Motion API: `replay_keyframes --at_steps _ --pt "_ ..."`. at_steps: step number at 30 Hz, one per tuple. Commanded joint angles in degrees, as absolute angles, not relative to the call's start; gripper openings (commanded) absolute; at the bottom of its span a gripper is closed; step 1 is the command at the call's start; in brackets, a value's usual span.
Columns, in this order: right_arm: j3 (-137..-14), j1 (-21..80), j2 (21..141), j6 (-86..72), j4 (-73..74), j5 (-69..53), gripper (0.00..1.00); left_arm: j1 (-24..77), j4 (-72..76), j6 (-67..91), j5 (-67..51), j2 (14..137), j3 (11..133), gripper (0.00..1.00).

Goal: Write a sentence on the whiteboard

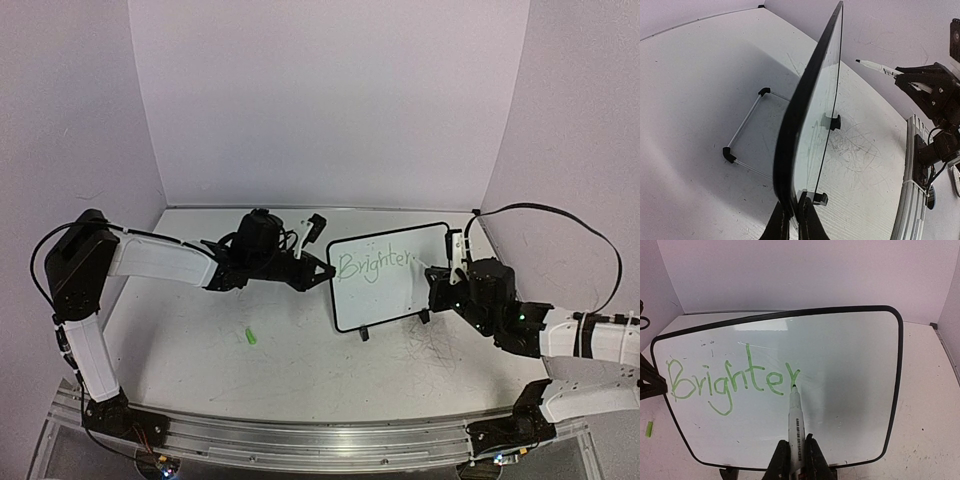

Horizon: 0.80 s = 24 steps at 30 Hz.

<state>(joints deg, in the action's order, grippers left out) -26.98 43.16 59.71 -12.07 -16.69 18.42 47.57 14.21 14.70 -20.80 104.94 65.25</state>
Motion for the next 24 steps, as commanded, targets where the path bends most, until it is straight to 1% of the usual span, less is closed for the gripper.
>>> replay_keyframes --at_steps 1,5,13,24 --pt "-29.95 43.07 60.18 -11.09 -17.55 17.24 0.0 47.02 11.7 10.9 -15.1 102.18 66.14 0.0" --pt "-30.23 43.11 59.98 -10.94 -17.36 17.5 0.0 47.02 11.74 10.72 -14.35 101.37 65.84 0.0" --pt "-29.03 42.91 59.76 -13.68 -16.04 23.93 0.0 47.02 11.71 10.6 -14.44 101.52 65.95 0.0" --pt "-29.37 37.74 58.86 -16.09 -13.95 20.69 0.0 47.02 11.64 10.82 -14.85 101.93 66.18 0.0"
